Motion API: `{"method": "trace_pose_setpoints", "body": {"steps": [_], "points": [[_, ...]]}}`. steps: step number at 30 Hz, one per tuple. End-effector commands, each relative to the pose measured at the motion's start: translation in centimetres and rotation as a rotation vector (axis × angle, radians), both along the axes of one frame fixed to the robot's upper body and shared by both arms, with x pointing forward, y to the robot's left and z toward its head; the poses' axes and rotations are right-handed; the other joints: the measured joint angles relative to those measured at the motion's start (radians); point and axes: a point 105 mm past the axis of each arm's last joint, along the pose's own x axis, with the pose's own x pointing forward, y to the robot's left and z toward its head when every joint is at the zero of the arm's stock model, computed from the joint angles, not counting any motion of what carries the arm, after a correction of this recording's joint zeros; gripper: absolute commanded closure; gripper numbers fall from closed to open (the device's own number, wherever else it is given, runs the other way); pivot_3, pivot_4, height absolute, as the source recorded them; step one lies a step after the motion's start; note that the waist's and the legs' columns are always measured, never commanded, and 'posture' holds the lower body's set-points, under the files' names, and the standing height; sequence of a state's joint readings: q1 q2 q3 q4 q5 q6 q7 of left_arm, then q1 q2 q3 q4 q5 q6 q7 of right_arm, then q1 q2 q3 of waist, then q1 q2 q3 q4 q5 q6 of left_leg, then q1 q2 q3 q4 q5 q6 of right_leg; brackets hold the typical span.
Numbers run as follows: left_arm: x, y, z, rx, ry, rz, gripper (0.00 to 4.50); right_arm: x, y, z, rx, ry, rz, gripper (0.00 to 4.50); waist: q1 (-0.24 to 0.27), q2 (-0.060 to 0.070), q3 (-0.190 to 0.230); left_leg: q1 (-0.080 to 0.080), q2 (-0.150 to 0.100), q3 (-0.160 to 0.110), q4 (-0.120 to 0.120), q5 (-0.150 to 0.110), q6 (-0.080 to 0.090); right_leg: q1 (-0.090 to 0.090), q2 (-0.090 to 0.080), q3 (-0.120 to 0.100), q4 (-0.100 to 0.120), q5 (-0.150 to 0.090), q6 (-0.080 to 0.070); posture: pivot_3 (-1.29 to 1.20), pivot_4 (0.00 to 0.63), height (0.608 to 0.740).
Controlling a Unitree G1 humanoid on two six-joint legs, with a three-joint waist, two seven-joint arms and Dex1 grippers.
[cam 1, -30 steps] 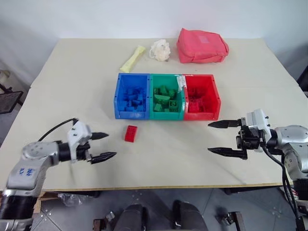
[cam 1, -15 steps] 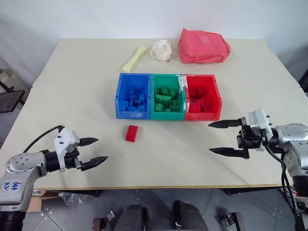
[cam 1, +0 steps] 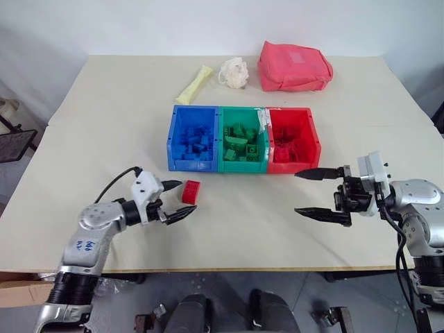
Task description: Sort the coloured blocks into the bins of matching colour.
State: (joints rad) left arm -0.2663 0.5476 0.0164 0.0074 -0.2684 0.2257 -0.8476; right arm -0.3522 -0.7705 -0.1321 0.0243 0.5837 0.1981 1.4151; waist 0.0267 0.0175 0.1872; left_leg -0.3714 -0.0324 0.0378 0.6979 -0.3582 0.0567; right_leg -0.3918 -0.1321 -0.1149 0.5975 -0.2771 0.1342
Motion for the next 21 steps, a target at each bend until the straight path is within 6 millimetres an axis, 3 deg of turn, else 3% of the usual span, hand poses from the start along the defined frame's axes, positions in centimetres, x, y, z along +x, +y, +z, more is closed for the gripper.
{"method": "trace_pose_setpoints", "body": {"steps": [1, 3, 8, 17, 21], "points": [[1.7, -0.7, 0.1, 0.031, -0.063, 0.030, 0.03, -0.2, 0.1, 0.8, 0.020, -0.041, -0.015, 0.00, 0.002, 0.000, 0.000, 0.000, 0.000, 0.000, 0.000, 0.000, 0.000, 0.000, 0.000, -0.001, 0.001, 0.000, 0.000, 0.00, 0.150, 0.740], [2.4, -1.1, -0.6, 0.047, -0.052, 0.026, 0.03, -0.3, 0.1, 0.7, 0.023, -0.043, -0.025, 0.00, 0.002, 0.000, 0.000, 0.000, 0.000, 0.000, 0.000, 0.000, 0.000, 0.000, 0.000, -0.002, 0.001, 0.000, 0.000, 0.00, 0.150, 0.740], [2.5, -1.7, -1.0, 0.060, -0.049, -0.009, 1.12, -0.6, -0.4, 0.5, 0.025, -0.049, -0.060, 0.00, 0.000, 0.000, 0.000, 0.000, 0.000, 0.000, 0.000, 0.000, 0.001, 0.000, 0.000, -0.003, 0.001, 0.000, 0.000, 0.00, 0.150, 0.740], [2.1, -2.0, -0.6, 0.054, -0.050, -0.049, 1.16, -0.8, -0.9, 0.2, 0.020, -0.049, -0.091, 0.00, 0.000, 0.000, 0.000, 0.001, 0.000, 0.000, 0.001, 0.000, 0.001, 0.000, -0.001, -0.002, 0.003, 0.000, 0.000, 0.00, 0.150, 0.740], [1.8, -3.6, 1.1, 0.018, -0.091, -0.091, 1.16, -0.7, -1.2, 0.3, 0.024, -0.055, -0.105, 0.00, 0.001, 0.000, 0.000, 0.001, 0.000, 0.000, 0.001, 0.000, 0.001, 0.000, -0.001, -0.002, 0.003, 0.000, 0.000, 0.00, 0.150, 0.740]]}}
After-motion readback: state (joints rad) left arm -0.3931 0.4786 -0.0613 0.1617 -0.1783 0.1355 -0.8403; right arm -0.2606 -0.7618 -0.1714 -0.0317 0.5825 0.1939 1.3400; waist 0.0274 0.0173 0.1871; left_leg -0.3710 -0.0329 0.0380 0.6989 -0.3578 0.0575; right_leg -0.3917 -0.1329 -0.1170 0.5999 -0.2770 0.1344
